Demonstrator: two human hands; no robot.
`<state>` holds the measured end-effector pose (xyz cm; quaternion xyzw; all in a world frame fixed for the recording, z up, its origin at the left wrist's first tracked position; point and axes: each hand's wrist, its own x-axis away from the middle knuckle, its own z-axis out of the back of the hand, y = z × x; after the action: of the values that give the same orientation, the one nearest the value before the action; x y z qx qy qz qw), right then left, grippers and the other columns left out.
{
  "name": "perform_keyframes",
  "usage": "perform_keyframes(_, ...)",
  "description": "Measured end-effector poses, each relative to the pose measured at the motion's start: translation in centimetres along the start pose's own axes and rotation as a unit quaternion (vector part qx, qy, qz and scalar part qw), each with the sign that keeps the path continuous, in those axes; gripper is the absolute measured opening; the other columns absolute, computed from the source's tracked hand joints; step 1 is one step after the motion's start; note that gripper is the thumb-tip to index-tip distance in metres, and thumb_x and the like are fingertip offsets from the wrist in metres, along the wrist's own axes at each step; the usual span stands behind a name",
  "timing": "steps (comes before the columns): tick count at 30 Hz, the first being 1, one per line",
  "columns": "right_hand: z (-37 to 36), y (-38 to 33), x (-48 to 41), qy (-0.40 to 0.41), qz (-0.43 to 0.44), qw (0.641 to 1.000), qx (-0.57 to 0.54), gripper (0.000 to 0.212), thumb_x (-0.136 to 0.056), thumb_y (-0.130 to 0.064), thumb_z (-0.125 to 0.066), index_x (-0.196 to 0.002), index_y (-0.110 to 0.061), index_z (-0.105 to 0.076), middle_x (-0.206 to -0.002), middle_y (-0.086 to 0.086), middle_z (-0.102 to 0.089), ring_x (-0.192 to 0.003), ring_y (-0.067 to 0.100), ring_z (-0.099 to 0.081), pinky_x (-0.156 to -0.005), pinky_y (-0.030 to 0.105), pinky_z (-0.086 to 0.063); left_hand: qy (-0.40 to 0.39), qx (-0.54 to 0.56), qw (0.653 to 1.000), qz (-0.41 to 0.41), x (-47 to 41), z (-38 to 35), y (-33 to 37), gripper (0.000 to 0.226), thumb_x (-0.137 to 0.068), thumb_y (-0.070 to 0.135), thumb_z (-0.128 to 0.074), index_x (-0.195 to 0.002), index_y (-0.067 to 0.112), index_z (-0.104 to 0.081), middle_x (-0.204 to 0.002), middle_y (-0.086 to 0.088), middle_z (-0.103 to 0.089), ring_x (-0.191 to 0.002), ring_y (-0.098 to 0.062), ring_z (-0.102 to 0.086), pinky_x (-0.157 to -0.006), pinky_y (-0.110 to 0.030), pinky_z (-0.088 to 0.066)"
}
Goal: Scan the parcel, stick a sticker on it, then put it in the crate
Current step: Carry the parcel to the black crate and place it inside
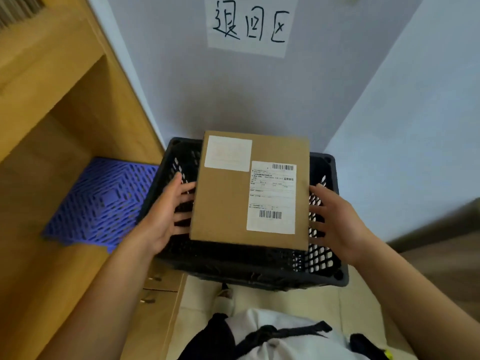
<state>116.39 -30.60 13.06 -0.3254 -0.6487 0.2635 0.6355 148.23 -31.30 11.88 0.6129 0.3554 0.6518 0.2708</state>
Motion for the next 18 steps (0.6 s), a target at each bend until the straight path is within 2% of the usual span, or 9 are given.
perform_keyframes(3, -0.7, 1.4, -1.7, 0.036, -0.037, 0.999, -0.005, 0.045, -0.095, -0.057, -0.047, -0.134, -0.033, -0.054, -0.124, 0.006, -0.066, -0.112, 0.034, -0.062, -0.098, 0.061, -0.048, -0.037, -0.002, 0.998, 0.048, -3.0, 0.4, -1.0, 0.068, -0.09, 0.074, -0.034, -0.141, 0.031, -0.051, -0.138, -0.001, -0.056, -0.116, -0.031, -0.059, -0.094, -0.057, -0.048)
perform_keyframes(6, -1.9, 2.8, -3.0, 0.072, -0.072, 0.995, -0.005, 0.042, -0.097, -0.054, -0.046, -0.129, -0.028, -0.055, -0.115, 0.005, -0.065, -0.103, 0.029, -0.061, -0.091, 0.054, -0.049, -0.061, 0.0, 0.994, 0.087, -5.5, 0.5, -2.4, 0.068, -0.09, 0.072, -0.035, -0.141, 0.029, -0.05, -0.14, -0.004, -0.054, -0.117, -0.034, -0.056, -0.096, -0.058, -0.046)
perform_keyframes(10, -2.9, 4.3, -4.9, 0.094, -0.136, 0.986, -0.005, 0.05, -0.095, -0.056, -0.048, -0.13, -0.022, -0.057, -0.113, 0.009, -0.064, -0.101, 0.032, -0.061, -0.085, 0.052, -0.049, -0.074, 0.004, 0.985, 0.153, -8.7, 0.5, -4.3, 0.064, -0.093, 0.067, -0.034, -0.139, 0.027, -0.052, -0.142, -0.007, -0.052, -0.117, -0.037, -0.053, -0.102, -0.06, -0.039)
perform_keyframes(12, -3.3, 5.0, -5.8, 0.1, -0.155, 0.983, 0.001, 0.053, -0.093, -0.059, -0.049, -0.129, -0.021, -0.057, -0.114, 0.009, -0.065, -0.102, 0.032, -0.061, -0.087, 0.053, -0.049, -0.078, -0.001, 0.981, 0.178, -9.9, 0.5, -5.2, 0.062, -0.093, 0.067, -0.035, -0.136, 0.026, -0.053, -0.142, -0.009, -0.051, -0.115, -0.038, -0.052, -0.099, -0.06, -0.039)
perform_keyframes(14, -3.6, 5.5, -6.8, 0.103, -0.172, 0.98, 0.007, 0.054, -0.092, -0.06, -0.048, -0.127, -0.02, -0.055, -0.111, 0.007, -0.063, -0.104, 0.032, -0.06, -0.096, 0.057, -0.046, -0.08, -0.006, 0.976, 0.202, -11.1, 0.4, -5.8, 0.064, -0.091, 0.068, -0.037, -0.137, 0.026, -0.051, -0.145, -0.011, -0.049, -0.118, -0.041, -0.05, -0.1, -0.064, -0.036)
perform_keyframes(16, -3.8, 6.1, -7.9, 0.108, -0.192, 0.975, 0.01, 0.057, -0.091, -0.062, -0.048, -0.128, -0.019, -0.054, -0.111, 0.007, -0.062, -0.106, 0.033, -0.058, -0.1, 0.058, -0.044, -0.076, -0.015, 0.972, 0.222, -12.2, 0.2, -6.4, 0.067, -0.091, 0.069, -0.037, -0.144, 0.029, -0.046, -0.151, -0.012, -0.043, -0.128, -0.045, -0.045, -0.101, -0.067, -0.032)
perform_keyframes(18, -4.0, 6.5, -8.9, 0.112, -0.203, 0.973, 0.015, 0.058, -0.091, -0.064, -0.047, -0.128, -0.02, -0.055, -0.113, 0.008, -0.063, -0.105, 0.033, -0.059, -0.097, 0.057, -0.045, -0.076, -0.026, 0.968, 0.236, -13.4, -0.2, -7.0, 0.069, -0.09, 0.07, -0.037, -0.149, 0.033, -0.04, -0.156, -0.012, -0.036, -0.137, -0.048, -0.036, -0.104, -0.07, -0.028)
